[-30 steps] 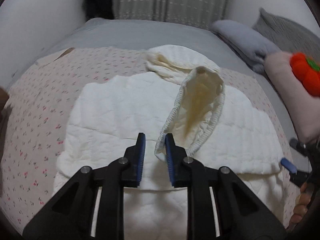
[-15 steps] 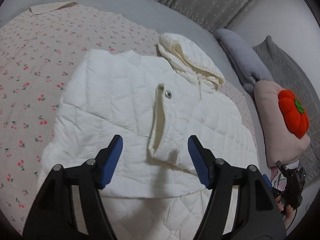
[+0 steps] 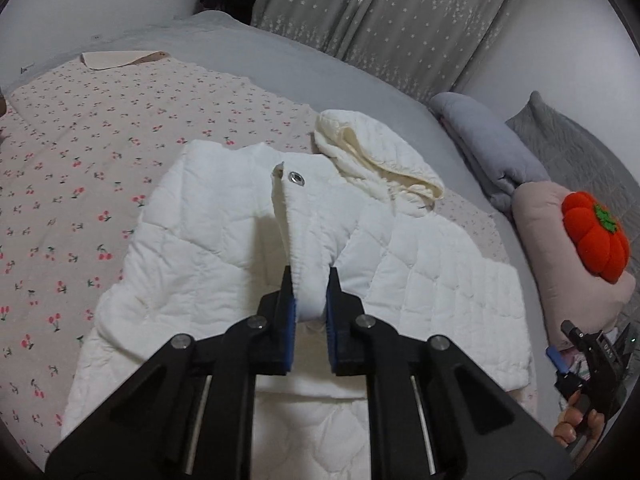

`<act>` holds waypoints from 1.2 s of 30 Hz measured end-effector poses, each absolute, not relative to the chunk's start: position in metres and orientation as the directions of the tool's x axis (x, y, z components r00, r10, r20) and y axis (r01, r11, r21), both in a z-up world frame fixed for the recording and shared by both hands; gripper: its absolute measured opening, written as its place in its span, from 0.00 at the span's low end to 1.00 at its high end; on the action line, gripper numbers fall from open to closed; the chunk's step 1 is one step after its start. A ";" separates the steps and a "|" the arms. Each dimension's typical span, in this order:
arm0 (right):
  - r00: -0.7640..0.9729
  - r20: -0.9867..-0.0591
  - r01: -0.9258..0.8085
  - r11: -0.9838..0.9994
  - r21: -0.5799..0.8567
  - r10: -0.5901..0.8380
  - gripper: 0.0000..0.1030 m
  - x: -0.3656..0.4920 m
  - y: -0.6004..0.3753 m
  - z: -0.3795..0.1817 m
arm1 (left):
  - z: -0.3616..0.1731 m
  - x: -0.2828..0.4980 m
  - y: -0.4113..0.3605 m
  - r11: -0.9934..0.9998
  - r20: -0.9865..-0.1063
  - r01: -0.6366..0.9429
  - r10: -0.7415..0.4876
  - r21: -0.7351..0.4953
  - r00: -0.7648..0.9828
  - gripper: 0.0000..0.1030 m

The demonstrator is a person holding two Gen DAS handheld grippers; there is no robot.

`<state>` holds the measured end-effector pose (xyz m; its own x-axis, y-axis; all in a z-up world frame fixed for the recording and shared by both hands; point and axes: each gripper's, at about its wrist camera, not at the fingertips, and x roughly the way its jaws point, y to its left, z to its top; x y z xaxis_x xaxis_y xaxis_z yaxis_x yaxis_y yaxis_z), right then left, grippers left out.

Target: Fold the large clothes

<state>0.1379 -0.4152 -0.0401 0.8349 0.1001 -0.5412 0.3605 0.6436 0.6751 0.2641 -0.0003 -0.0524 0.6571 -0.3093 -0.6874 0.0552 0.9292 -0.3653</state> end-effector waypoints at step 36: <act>0.662 -0.737 0.270 0.873 0.407 0.139 0.17 0.159 -0.359 -0.074 | -0.096 0.246 -0.003 0.940 -0.748 0.248 -0.337 -0.234 0.572 0.57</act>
